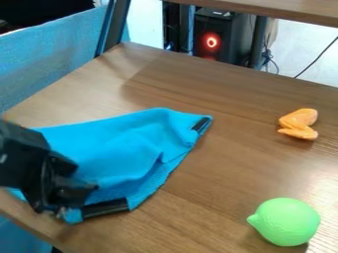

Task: Fold the cloth from top left to bottom right with blue figure inside

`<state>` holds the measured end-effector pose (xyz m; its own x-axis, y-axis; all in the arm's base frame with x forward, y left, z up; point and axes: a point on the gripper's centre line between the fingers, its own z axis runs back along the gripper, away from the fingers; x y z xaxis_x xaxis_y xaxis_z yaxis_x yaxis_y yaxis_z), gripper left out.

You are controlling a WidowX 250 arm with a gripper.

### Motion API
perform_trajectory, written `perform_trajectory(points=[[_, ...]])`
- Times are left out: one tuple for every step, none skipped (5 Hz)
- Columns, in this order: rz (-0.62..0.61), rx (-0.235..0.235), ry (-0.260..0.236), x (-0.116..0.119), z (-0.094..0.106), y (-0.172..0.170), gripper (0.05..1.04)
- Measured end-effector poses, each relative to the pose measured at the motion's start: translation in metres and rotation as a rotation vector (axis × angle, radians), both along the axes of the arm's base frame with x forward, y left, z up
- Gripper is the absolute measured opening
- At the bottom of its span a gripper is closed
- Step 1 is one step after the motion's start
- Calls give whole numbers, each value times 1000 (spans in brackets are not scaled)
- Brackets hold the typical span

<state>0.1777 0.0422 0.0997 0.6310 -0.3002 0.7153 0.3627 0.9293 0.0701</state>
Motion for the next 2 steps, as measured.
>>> perform_trajectory(points=[[-11,37,97,3,25,16,1005],[48,36,78,6,56,30,1000]])
